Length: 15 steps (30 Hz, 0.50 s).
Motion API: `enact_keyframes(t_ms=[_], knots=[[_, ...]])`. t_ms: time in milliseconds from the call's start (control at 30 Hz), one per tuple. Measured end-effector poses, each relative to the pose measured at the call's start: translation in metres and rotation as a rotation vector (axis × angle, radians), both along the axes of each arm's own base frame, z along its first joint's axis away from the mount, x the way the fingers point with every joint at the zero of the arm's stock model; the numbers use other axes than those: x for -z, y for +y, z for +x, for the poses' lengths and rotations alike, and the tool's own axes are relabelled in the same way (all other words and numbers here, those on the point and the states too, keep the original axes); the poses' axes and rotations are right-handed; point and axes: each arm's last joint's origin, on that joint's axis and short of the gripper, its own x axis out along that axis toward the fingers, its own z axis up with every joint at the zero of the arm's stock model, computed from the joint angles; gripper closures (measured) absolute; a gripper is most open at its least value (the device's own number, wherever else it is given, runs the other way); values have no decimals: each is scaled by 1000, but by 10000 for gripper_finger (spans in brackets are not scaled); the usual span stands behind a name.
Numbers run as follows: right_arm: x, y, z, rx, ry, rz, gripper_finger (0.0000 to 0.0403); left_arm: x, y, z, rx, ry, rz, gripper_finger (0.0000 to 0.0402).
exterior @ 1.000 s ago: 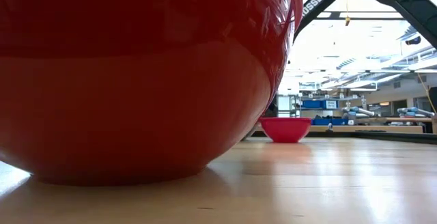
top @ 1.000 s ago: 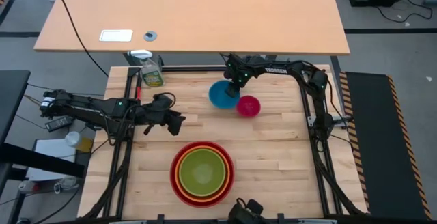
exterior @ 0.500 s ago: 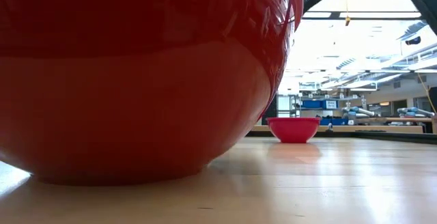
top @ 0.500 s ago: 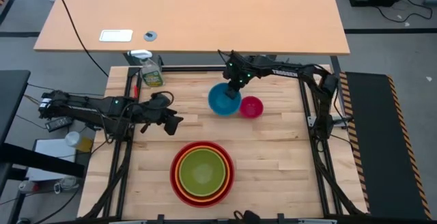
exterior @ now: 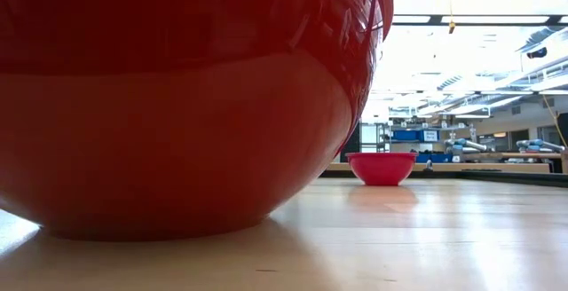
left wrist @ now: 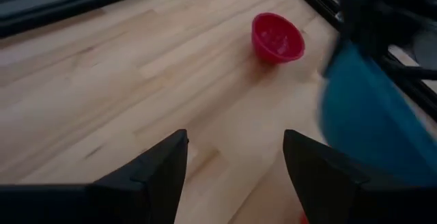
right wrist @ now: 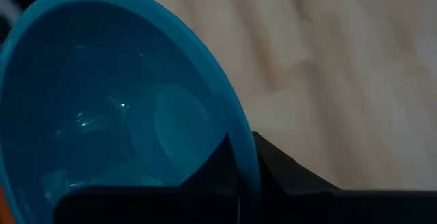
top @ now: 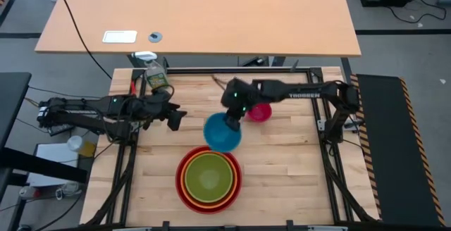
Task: Nest bowls inside each other
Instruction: Stack the blue bowl into the green bowl
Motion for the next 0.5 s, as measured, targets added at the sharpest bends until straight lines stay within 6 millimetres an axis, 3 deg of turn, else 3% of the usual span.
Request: enact_keyframes(t_ms=[333,500], knots=[[-12,73,18,-15,-162,-27,375,-4,19,2,10,-16,53,157],[10,97,31,-10,-127,11,375,-10,31,4,53,-82,57,157]])
